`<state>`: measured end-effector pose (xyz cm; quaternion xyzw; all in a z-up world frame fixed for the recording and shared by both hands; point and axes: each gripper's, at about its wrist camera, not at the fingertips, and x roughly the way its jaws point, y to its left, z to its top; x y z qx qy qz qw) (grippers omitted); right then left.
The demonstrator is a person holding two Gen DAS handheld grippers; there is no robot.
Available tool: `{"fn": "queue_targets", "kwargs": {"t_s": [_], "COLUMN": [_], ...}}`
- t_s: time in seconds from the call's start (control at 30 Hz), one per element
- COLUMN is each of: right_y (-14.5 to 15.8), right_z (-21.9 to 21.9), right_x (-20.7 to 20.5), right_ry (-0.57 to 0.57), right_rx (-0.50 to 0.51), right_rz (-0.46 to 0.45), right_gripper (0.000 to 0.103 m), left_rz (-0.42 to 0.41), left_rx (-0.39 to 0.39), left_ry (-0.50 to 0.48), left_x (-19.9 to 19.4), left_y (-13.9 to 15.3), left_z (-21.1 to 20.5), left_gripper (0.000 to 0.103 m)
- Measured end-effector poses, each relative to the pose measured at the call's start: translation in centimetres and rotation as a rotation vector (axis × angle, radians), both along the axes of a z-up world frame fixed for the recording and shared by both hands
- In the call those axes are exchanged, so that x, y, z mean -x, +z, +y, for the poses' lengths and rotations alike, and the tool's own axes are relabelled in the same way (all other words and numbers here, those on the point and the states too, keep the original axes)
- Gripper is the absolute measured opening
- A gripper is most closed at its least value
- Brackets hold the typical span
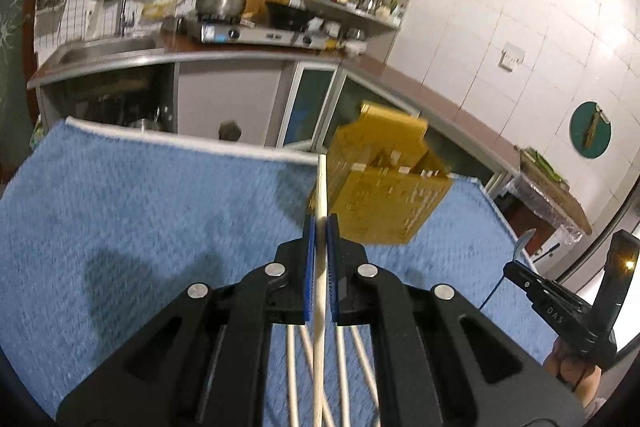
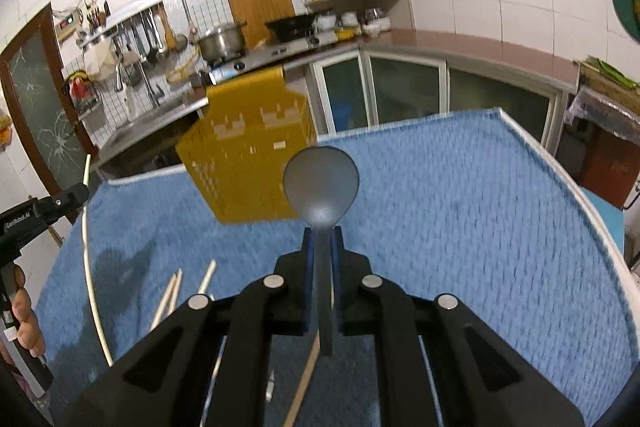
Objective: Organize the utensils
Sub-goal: 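Lift and carry the spoon and chopstick over the yellow holder with both tools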
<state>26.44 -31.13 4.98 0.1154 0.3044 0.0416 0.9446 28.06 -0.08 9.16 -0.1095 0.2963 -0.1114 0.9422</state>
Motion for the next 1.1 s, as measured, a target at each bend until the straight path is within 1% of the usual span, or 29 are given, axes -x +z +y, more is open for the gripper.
{"fn": "queue_targets", "kwargs": {"t_s": [0.1, 0.27, 0.47, 0.57, 0.63, 0.7, 0.77, 0.9, 0.97, 1.1], "right_y": [1.6, 4.9, 9.8, 11.4, 11.9, 12.1, 12.1, 11.1, 10.3, 8.5], "right_z": [-0.1, 0.0, 0.3, 0.7, 0.7, 0.8, 0.9, 1.5, 1.7, 2.0], "right_x": [-0.8, -2.6, -5.8, -7.3, -8.5, -9.6, -10.8, -12.5, -13.3, -14.4], "right_ry": [0.005, 0.019, 0.032, 0.026, 0.023, 0.019, 0.019, 0.035, 0.042, 0.055], "right_rx": [0.000, -0.013, -0.012, 0.007, 0.009, 0.002, -0.007, 0.001, 0.021, 0.032], "right_rz": [-0.035, -0.098, -0.204, -0.249, -0.267, -0.278, -0.290, -0.295, -0.287, -0.266], "right_gripper": [0.008, 0.008, 0.008, 0.008, 0.008, 0.008, 0.008, 0.008, 0.008, 0.008], "left_rz": [-0.064, -0.174, -0.276, -0.334, -0.366, -0.416, -0.457, -0.468, -0.471, -0.445], "left_rx": [-0.015, -0.028, -0.001, 0.006, 0.007, -0.017, -0.042, -0.031, -0.035, -0.025], "left_ry": [-0.003, -0.008, -0.001, 0.009, 0.008, 0.020, 0.035, 0.048, 0.057, 0.062], "left_x": [-0.6, -2.7, -5.5, -7.1, -8.1, -9.3, -10.8, -13.5, -14.7, -16.5], "left_y": [2.0, 5.4, 8.8, 10.3, 11.2, 11.9, 12.1, 11.3, 10.4, 7.8], "left_z": [-1.2, -3.6, -5.7, -6.6, -7.3, -8.1, -8.8, -9.2, -9.4, -9.3], "left_gripper": [0.004, 0.004, 0.004, 0.004, 0.004, 0.004, 0.004, 0.004, 0.004, 0.004]}}
